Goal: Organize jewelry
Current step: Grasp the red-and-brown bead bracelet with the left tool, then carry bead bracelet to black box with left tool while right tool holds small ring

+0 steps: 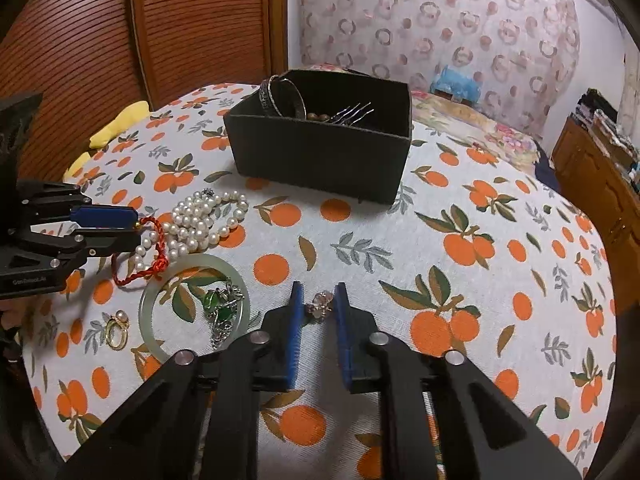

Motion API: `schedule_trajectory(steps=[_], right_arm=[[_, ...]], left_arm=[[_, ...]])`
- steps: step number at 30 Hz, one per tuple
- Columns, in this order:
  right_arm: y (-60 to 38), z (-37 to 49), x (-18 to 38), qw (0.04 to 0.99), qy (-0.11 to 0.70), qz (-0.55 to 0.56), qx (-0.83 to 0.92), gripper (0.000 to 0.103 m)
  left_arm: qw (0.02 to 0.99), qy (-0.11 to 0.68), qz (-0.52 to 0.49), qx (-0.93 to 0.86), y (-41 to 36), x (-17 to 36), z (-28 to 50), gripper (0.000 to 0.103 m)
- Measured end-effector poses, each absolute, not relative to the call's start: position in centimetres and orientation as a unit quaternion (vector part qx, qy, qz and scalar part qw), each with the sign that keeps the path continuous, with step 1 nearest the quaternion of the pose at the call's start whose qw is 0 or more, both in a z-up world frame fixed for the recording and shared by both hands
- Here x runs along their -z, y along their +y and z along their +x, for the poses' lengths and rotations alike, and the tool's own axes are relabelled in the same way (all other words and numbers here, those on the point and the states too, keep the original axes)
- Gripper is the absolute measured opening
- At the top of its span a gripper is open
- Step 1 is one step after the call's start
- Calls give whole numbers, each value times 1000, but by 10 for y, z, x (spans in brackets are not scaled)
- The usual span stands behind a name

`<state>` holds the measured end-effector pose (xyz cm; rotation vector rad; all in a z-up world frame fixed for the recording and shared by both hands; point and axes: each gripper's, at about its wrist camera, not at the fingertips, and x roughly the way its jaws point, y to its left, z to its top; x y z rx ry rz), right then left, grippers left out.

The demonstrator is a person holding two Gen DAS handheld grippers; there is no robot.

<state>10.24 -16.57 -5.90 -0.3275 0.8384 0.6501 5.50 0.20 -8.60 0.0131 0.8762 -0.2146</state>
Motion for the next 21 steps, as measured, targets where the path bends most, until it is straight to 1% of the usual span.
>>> schedule_trajectory(steps=[3,5,11,21], right_arm=[[-166,101,59,852,394,-158,-305,17],[-167,100,58,854,392,-157,-305,17],[-168,94,51,860,377,-164,-301,17],[-165,91,28,870,348,-155,-313,17]], left_arm=[[901,422,12,101,1,86,55,19],[902,421,15,98,0,87,56,8],[907,411,13,94,1,84,56,6],[929,360,-6,83,11,47,53,6]])
